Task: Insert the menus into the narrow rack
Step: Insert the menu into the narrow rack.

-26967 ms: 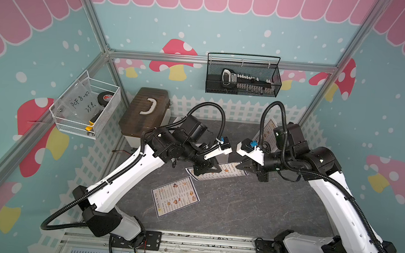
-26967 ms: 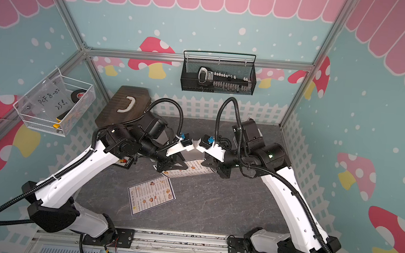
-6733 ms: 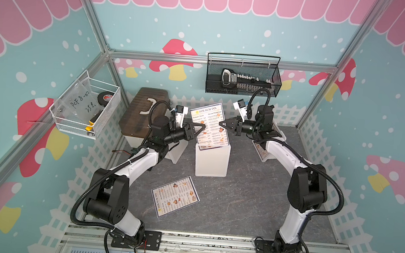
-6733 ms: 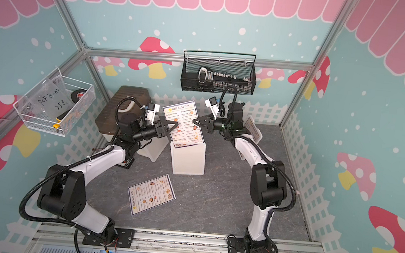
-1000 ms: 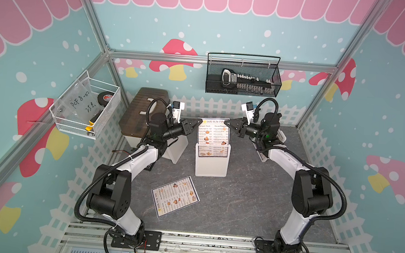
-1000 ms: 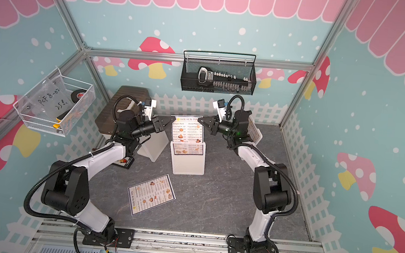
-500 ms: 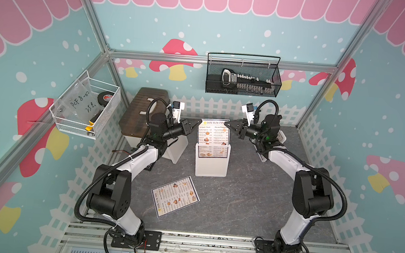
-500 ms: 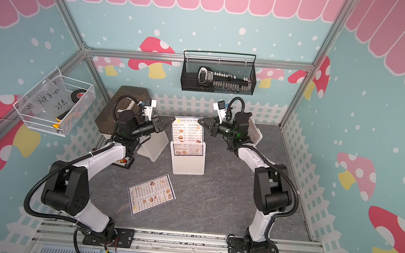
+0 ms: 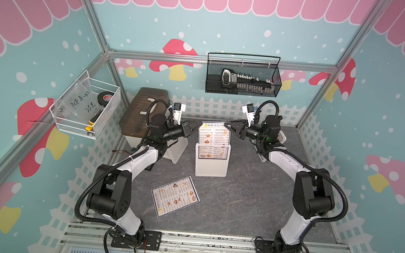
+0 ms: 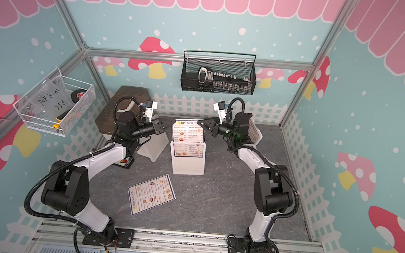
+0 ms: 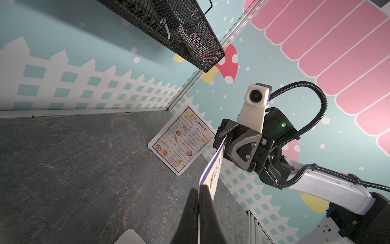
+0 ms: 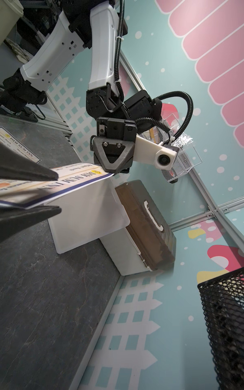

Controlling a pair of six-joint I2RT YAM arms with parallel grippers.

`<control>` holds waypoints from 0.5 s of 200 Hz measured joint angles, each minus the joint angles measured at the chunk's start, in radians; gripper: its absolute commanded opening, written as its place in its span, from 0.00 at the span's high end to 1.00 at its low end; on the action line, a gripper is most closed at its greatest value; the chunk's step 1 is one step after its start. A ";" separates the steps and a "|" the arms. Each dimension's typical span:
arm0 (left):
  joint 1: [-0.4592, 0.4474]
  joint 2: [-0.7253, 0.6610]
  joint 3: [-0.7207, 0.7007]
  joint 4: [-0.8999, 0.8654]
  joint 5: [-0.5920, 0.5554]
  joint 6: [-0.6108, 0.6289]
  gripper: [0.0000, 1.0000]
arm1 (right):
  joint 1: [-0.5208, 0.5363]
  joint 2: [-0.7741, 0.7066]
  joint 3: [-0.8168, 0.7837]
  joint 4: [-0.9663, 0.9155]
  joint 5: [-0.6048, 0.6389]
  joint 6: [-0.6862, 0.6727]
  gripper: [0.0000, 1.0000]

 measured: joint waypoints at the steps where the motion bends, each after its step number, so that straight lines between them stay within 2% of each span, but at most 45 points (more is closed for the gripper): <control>1: 0.000 0.000 -0.001 0.000 0.000 0.000 0.98 | 0.000 -0.001 0.000 0.000 0.000 -0.001 0.75; 50: 0.000 -0.001 -0.010 -0.002 0.008 0.030 1.00 | 0.000 -0.026 0.000 -0.027 0.007 -0.021 0.72; 100: 0.000 -0.026 -0.013 -0.052 0.006 0.098 1.00 | 0.000 -0.116 0.000 -0.237 0.079 -0.154 0.66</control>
